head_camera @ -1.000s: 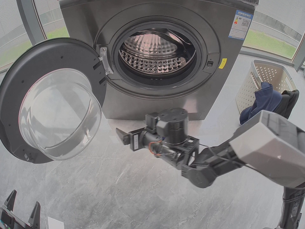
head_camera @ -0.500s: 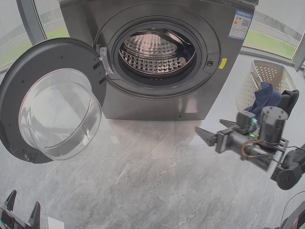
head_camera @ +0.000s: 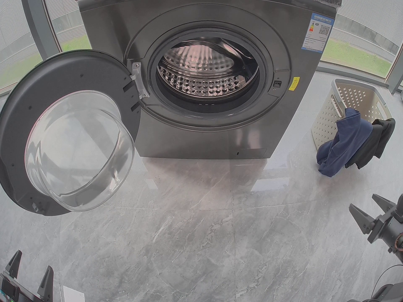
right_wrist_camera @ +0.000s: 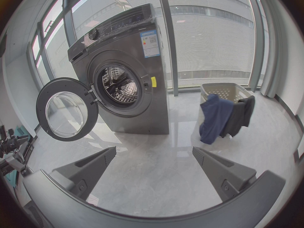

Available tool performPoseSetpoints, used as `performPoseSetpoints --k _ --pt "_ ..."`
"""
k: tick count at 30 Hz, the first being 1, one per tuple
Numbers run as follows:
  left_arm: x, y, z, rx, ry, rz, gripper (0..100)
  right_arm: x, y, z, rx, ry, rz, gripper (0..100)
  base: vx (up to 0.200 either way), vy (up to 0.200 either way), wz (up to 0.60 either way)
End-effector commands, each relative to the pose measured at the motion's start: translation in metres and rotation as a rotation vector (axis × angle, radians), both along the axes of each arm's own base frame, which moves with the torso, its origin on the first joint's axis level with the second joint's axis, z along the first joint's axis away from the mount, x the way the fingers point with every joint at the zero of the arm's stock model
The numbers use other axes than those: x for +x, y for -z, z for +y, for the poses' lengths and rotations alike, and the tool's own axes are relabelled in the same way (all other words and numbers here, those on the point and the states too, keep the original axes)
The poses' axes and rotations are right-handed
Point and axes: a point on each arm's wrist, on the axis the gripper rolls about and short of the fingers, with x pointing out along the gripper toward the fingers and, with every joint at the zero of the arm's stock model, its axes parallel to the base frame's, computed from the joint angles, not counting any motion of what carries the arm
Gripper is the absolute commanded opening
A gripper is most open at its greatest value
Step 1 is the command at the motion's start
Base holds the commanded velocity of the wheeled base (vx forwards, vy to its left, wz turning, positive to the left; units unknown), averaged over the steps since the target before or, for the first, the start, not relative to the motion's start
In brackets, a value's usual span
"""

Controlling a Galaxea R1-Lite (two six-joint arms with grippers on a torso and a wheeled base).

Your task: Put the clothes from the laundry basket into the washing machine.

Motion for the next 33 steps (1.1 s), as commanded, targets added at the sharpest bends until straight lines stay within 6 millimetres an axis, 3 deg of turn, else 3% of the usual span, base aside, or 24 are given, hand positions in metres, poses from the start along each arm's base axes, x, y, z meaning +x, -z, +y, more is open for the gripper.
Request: performPoseSetpoints --k 1,11,17,25,33 --pt "0.000 0.005 0.000 0.000 -0.001 0.002 100 -0.086 0.026 -0.022 -0.008 0.157 -0.152 100 0.000 0.000 0.00" --pt "0.000 0.005 0.000 0.000 -0.001 0.002 100 -0.119 0.062 -0.022 -0.009 0.134 -0.157 100 0.000 0.000 0.00" --pt "0.000 0.005 0.000 0.000 -0.001 0.002 100 -0.119 0.064 -0.024 -0.050 0.257 -0.143 100 0.000 0.000 0.00" --pt "0.000 0.005 0.000 0.002 -0.001 0.002 100 -0.119 0.065 -0.022 -0.087 0.174 -0.136 100 0.000 0.000 0.00" --pt "0.000 0.005 0.000 -0.001 -0.001 0.002 100 -0.119 0.065 -0.023 -0.084 0.171 -0.135 100 0.000 -0.200 0.00"
